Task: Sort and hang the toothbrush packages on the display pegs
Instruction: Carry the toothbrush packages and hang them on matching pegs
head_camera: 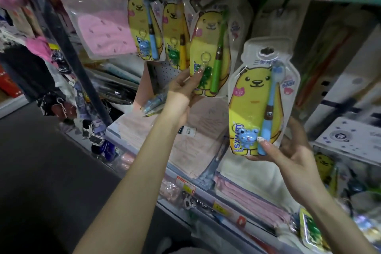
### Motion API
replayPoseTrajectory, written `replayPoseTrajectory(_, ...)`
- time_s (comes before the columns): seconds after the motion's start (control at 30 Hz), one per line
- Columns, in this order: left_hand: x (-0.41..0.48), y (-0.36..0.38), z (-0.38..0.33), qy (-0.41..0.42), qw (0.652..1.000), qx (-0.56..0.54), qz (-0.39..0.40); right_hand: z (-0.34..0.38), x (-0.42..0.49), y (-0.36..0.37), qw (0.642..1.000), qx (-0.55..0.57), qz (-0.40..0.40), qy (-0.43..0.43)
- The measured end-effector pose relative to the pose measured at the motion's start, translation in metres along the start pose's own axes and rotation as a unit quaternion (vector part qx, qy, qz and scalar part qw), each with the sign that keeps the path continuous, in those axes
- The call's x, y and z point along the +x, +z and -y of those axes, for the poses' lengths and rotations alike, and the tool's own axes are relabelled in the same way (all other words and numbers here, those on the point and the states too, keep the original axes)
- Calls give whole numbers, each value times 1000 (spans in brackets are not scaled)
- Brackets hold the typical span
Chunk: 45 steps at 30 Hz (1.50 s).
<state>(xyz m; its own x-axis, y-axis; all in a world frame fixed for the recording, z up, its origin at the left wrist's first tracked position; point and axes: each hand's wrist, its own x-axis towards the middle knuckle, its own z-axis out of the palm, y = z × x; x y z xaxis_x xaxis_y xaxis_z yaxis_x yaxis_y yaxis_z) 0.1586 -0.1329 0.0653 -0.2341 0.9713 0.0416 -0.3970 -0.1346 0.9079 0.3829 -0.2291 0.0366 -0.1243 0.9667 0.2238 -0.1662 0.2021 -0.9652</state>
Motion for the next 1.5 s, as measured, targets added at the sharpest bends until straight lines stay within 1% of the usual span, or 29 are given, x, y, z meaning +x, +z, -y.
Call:
replayPoseTrajectory(0.13,25,7,6,1,1000,-5,20,1,2,6,999,-6,-39,-9)
replayPoseTrajectory(0.23,39,10,7,0,999,17,49,0,6,18,997,-9,-74,-19)
replayPoseTrajectory(0.47,66,0,5,-50,990,29,131,-8,13,59,991,-5,-134,-16)
replayPoseTrajectory(0.63,60,-15,3,-122,971,59,195,-15,18,86,987,-12,-159,-18)
replayPoseTrajectory(0.7,53,-24,-3,-171,959,87,209,-16,23,98,985,-12,-171,-21)
replayPoseTrajectory(0.77,44,-36,-9,-191,951,117,213,-17,28,112,985,-13,-172,-27)
replayPoseTrajectory(0.83,36,-51,-17,-175,955,112,212,-19,35,126,984,-4,-172,-35)
replayPoseTrajectory(0.93,25,-80,-34,-123,966,54,222,-22,45,150,985,22,-160,-56)
replayPoseTrajectory(1.03,18,-109,-53,-67,970,6,233,-28,53,178,989,18,-130,-74)
replayPoseTrajectory(1.13,20,-133,-69,-29,979,15,202,-34,62,204,994,2,-83,-77)
replayPoseTrajectory(1.2,24,-147,-78,-5,982,29,186,-37,71,219,995,-11,-70,-66)
replayPoseTrajectory(1.3,32,-164,-94,-5,989,3,147,-37,90,242,996,-34,-65,-58)
replayPoseTrajectory(1.37,39,-174,-106,5,991,-9,132,-34,103,258,997,-23,-44,-58)
replayPoseTrajectory(1.5,53,-187,-126,45,990,-42,127,-32,122,285,997,5,-6,-74)
